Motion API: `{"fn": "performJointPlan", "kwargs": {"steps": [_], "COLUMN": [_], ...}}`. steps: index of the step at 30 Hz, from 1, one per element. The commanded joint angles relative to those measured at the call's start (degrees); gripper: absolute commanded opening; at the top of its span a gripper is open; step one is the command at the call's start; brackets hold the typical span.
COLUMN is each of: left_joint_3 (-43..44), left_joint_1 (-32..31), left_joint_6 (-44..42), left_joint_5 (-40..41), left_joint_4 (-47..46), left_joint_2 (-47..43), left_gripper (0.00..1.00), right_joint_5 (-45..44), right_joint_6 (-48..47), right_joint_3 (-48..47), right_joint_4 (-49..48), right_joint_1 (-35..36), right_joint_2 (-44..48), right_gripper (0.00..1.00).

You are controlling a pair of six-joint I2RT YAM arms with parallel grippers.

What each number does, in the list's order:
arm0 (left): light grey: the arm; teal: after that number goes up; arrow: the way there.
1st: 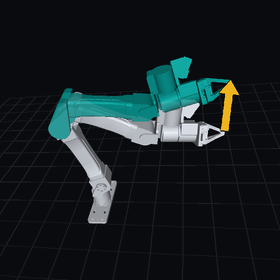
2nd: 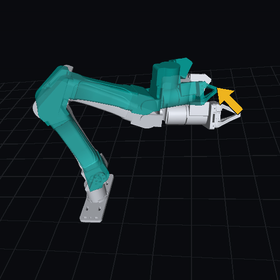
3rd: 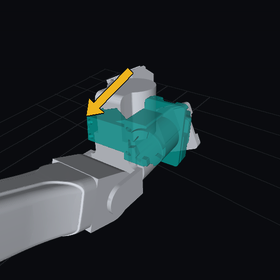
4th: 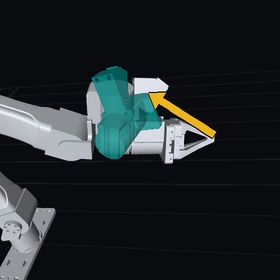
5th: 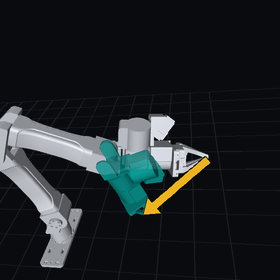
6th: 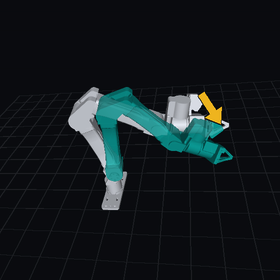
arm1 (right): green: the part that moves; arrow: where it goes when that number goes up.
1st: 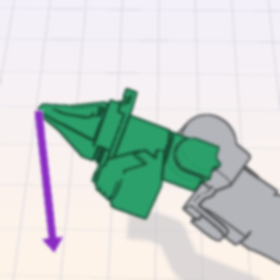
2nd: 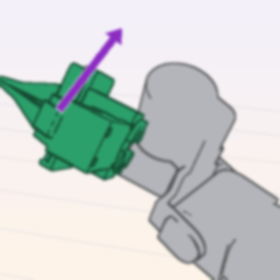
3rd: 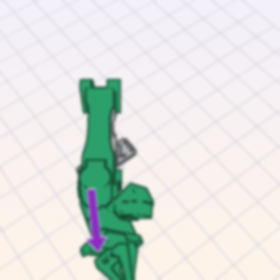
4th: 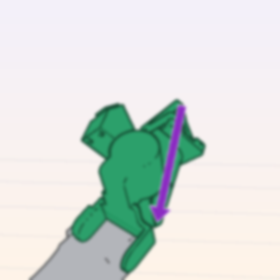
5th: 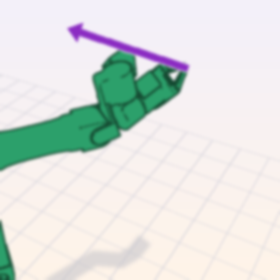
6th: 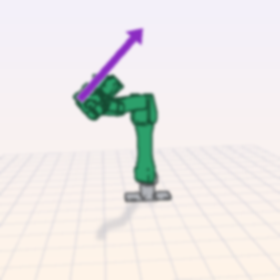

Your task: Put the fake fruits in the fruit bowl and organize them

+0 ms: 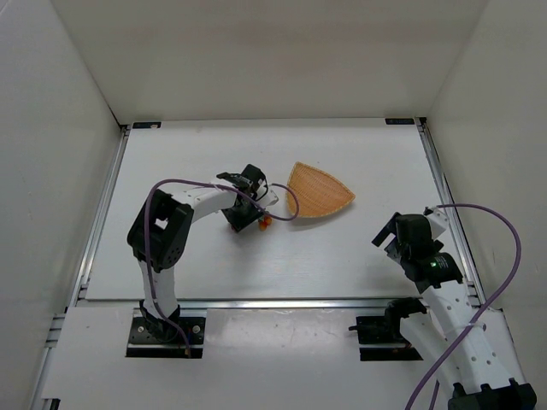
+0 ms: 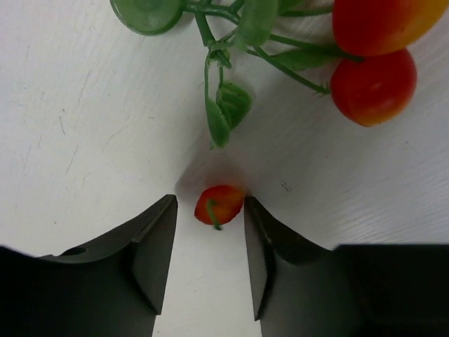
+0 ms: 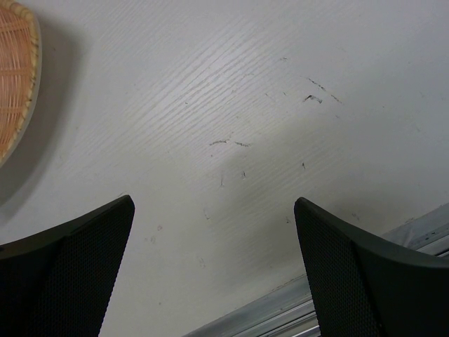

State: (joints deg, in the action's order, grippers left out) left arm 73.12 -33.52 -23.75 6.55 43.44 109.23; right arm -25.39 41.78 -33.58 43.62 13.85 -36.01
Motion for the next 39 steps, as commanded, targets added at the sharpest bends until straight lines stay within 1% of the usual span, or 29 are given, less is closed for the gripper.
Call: {"fn": "performJointPlan", "kwargs": {"steps": [1,2,4,5,7,9,11,14,15,17,18,19,20,21,22,24,25,28,29,30,31,32,33,35,37,39], "left_joint_3": [1.5,0.9,0.9,0.9,0.9,1.5,2.1,5.5,6.9,11.7,13.7,18.2,20.5,23.0,28.3,33.7,39.1,48.2,49.6,50.5,51.1,51.6,51.6,51.6,51.6,50.0], "left_joint_1": [-0.2,-0.2,-0.2,-0.2,-0.2,-0.2,-0.8,-3.1,-5.0,-7.2,-9.3,-10.3,-11.2,-12.0,-13.7,-15.1,-15.6,-17.0,-17.0,-17.0,-17.5,-17.5,-17.5,-17.5,-17.5,-16.8], "left_joint_6": [0.7,1.2,1.2,1.9,2.4,2.9,3.4,4.0,4.0,3.4,2.8,2.8,2.8,2.8,2.2,2.2,1.7,2.2,2.2,2.2,2.2,2.2,2.2,2.2,2.2,3.4], "left_joint_5": [-1.1,-1.1,-1.1,-1.1,-0.6,0.0,1.7,5.6,7.0,7.8,7.8,7.8,7.8,8.3,8.3,9.1,9.7,9.7,9.7,9.7,9.7,9.7,9.7,11.7,13.7,16.9], "left_joint_4": [-0.6,-0.6,-0.6,-0.6,-0.6,0.1,0.8,3.1,3.7,3.7,3.7,3.7,3.7,3.7,3.7,3.7,3.7,3.7,3.7,3.7,3.7,3.7,3.1,3.1,3.1,3.1], "left_joint_2": [-0.2,0.4,0.4,0.4,-0.2,-1.4,-3.7,-5.8,-7.3,-8.1,-8.1,-6.8,-5.5,-1.9,0.3,4.8,9.2,16.1,17.1,17.8,17.8,18.3,18.3,17.6,16.6,13.7], "left_gripper": [0.50,0.42,0.34,0.32,0.32,0.28,0.27,0.26,0.26,0.26,0.27,0.27,0.30,0.34,0.35,0.36,0.36,0.39,0.46,0.57,0.64,0.69,0.80,0.93,0.99,0.99], "right_joint_5": [-1.3,-1.3,-1.3,-1.3,-1.3,-1.3,-1.3,-1.3,-1.3,-0.8,-0.8,-0.2,0.3,0.3,0.3,0.3,0.3,0.3,0.3,0.3,0.9,1.0,2.5,3.8,5.9,9.4], "right_joint_6": [-0.6,-0.6,-0.6,-0.6,-0.6,-0.6,-0.6,-0.6,-0.6,-0.6,-0.6,-0.6,-0.6,0.0,0.0,0.0,-0.6,-1.6,-2.2,-2.8,-3.4,-4.1,-6.0,-7.7,-10.7,-12.9], "right_joint_3": [-2.3,-2.3,-2.3,-2.3,-2.3,-2.3,-2.3,-2.8,-2.8,-2.2,-2.2,-2.2,-2.2,-2.2,-2.2,-3.0,-3.8,-5.2,-5.2,-5.2,-5.7,-5.7,-5.7,-6.4,-7.2,-8.6], "right_joint_4": [0.2,0.2,0.2,0.2,0.2,0.8,0.8,0.8,0.8,0.2,0.2,-0.5,-0.5,-0.5,-0.5,-0.5,-0.5,0.7,0.7,0.7,0.7,0.7,0.2,-1.1,-2.5,-5.5], "right_joint_1": [0.0,0.0,0.0,0.0,0.0,0.0,0.0,0.0,0.0,0.0,0.0,0.0,0.0,0.5,0.5,0.5,0.5,0.5,0.5,0.5,0.5,0.5,0.5,1.2,2.3,5.4], "right_joint_2": [0.0,0.0,0.0,0.0,0.0,0.0,0.0,0.0,0.0,-0.6,-1.3,-1.3,-2.0,-2.7,-2.8,-2.8,-2.8,-2.2,-1.7,-1.7,-1.2,-1.2,-1.2,-2.8,-3.9,-5.8], "right_gripper": [0.99,0.99,0.99,0.99,0.99,0.99,0.99,0.99,0.99,0.99,0.99,0.99,0.99,0.99,0.99,0.99,0.99,0.99,0.99,0.99,0.99,0.99,0.99,0.99,0.99,0.97]}}
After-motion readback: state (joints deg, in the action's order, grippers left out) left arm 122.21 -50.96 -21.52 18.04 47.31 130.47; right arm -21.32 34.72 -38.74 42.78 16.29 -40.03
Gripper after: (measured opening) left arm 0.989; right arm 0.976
